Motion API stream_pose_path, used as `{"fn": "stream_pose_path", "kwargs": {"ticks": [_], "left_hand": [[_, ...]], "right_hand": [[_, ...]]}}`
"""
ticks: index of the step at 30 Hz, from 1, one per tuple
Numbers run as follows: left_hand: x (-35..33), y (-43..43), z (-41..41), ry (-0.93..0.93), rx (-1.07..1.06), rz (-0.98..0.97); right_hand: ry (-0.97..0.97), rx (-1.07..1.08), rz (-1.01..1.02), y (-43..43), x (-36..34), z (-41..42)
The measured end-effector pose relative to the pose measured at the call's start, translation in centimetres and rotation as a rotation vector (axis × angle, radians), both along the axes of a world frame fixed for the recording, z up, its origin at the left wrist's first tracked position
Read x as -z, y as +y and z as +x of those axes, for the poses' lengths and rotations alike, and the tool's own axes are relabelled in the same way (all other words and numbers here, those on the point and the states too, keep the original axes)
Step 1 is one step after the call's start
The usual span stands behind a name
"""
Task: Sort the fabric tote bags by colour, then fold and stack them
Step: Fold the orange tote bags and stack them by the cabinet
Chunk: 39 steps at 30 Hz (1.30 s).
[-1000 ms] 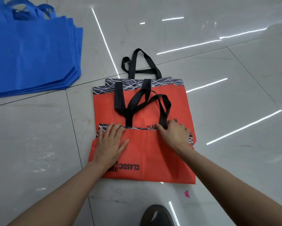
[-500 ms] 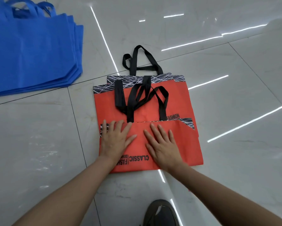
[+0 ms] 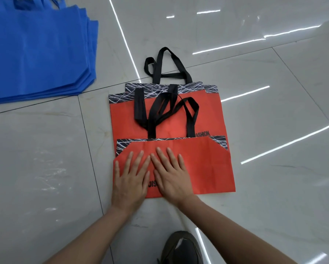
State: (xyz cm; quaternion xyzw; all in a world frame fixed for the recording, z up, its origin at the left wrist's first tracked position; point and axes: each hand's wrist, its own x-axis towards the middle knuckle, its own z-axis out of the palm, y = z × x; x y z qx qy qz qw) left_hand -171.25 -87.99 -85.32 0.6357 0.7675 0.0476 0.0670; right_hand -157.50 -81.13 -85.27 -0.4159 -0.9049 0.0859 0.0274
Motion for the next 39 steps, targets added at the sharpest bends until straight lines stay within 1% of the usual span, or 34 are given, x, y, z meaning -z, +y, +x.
{"fn": "stream_pose_path", "kwargs": {"ticks": [2,6,11,13,14,15,17,20,22,24,25,26,28,30,33,36,37,39], "left_hand": [[-0.1,0.1,-0.1,0.0,-0.006,0.004],[-0.3,0.2,0.1,-0.009,-0.013,0.016],[-0.4,0.1,0.0,-0.016,-0.004,0.002],[-0.6,0.4,-0.4,-0.011,0.036,-0.014],[-0.8,0.4,-0.7,-0.009,0.053,-0.019],[-0.9,0.5,-0.9,-0.013,0.066,-0.025],[-1.2,0.7,-1.2,-0.028,0.083,-0.039],[-1.2,0.9,-1.8,-0.049,0.093,-0.059],[-1.3,0.9,-2.1,-0.056,0.109,-0.083],[-1.4,1.1,-2.5,-0.056,0.132,-0.106],[-1.5,1.2,-2.6,-0.049,0.145,-0.113],[-1.6,1.4,-2.7,-0.037,0.16,-0.118],[-1.9,1.7,-2.8,-0.005,0.182,-0.123],[-2.2,2.2,-2.9,0.016,0.188,-0.119],[-2.6,2.9,-2.8,-0.004,0.154,-0.132],[-3.0,3.5,-2.4,-0.009,0.087,-0.158],[-3.1,3.7,-2.3,-0.002,0.071,-0.163],[-3.1,4.0,-1.9,0.014,0.054,-0.167]], "right_hand": [[-0.002,0.014,-0.018,0.8,0.1,1.3],[0.01,0.184,0.006,3.1,0.1,4.7],[-0.009,0.311,0.156,5.8,-0.2,7.4],[0.007,0.475,0.203,7.6,-0.8,7.0],[0.018,0.556,0.186,8.7,-1.2,6.6],[0.028,0.599,0.148,9.6,-1.6,6.2],[0.079,0.608,0.027,11.4,-1.9,5.1],[0.233,0.646,-0.218,14.0,-2.5,2.4],[0.397,0.719,-0.39,15.6,-3.1,0.6],[0.608,0.76,-0.602,16.7,-3.9,-0.7],[0.719,0.751,-0.685,17.1,-4.3,-1.1],[0.805,0.72,-0.724,17.3,-4.8,-1.3],[0.901,0.623,-0.68,17.5,-6.4,-1.6],[0.94,0.49,-0.584,17.2,-8.3,-1.6],[0.833,0.26,-0.395,15.2,-10.2,-0.7],[0.785,0.138,-0.237,11.2,-9.9,1.3],[0.735,0.092,-0.17,9.7,-9.1,2.1],[0.567,-0.007,-0.048,7.1,-6.8,4.0]]}}
